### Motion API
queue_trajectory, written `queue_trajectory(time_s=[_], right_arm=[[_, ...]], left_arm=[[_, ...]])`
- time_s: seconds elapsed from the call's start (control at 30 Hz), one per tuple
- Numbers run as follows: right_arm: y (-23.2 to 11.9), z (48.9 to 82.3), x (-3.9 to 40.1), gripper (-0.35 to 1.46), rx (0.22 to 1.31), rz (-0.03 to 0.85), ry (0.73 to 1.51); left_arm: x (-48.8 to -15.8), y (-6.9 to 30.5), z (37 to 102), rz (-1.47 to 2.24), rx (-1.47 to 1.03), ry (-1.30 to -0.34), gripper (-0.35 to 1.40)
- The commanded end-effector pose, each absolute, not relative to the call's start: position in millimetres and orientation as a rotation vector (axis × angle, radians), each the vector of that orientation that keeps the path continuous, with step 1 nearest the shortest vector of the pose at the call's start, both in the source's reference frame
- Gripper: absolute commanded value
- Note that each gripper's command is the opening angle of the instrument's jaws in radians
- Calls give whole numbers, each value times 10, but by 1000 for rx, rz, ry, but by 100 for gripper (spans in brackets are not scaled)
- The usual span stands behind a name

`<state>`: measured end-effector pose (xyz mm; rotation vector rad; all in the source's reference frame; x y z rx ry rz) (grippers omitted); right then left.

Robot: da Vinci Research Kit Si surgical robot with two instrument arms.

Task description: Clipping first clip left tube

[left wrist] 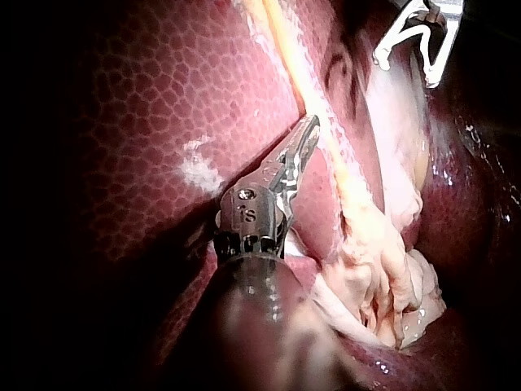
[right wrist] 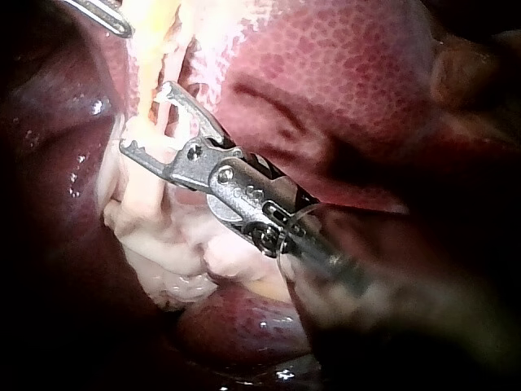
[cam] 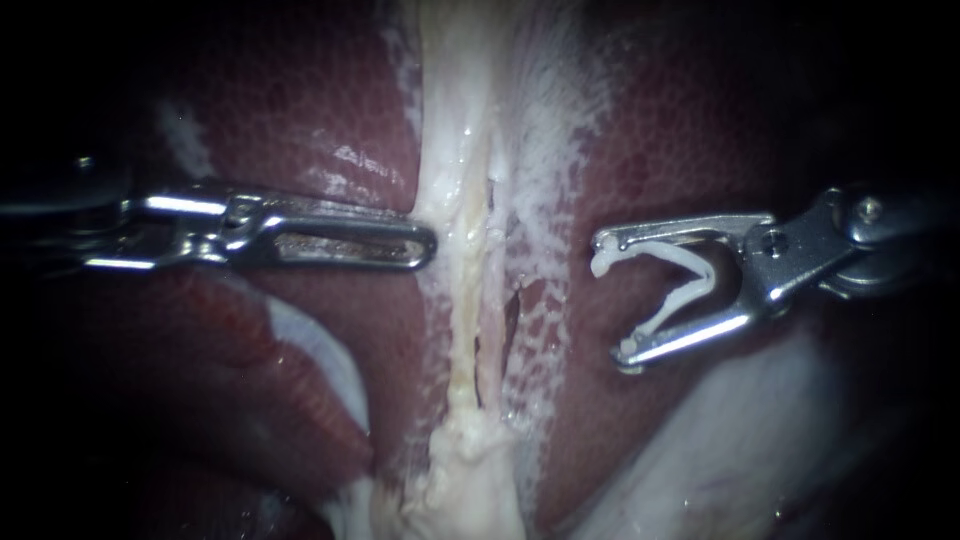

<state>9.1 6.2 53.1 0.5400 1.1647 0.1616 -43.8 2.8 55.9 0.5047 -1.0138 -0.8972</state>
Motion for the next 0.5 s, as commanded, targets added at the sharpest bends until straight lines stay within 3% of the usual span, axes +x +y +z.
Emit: queue_trajectory(time_s=[0.03, 0.5], right_arm=[[62, 531, 90, 60, 540, 162, 1165], [51, 539, 95, 60, 531, 158, 1163]], left_arm=[[-438, 28, 559, -897, 505, -1014, -35], [-424, 32, 534, -904, 521, -1013, -35]])
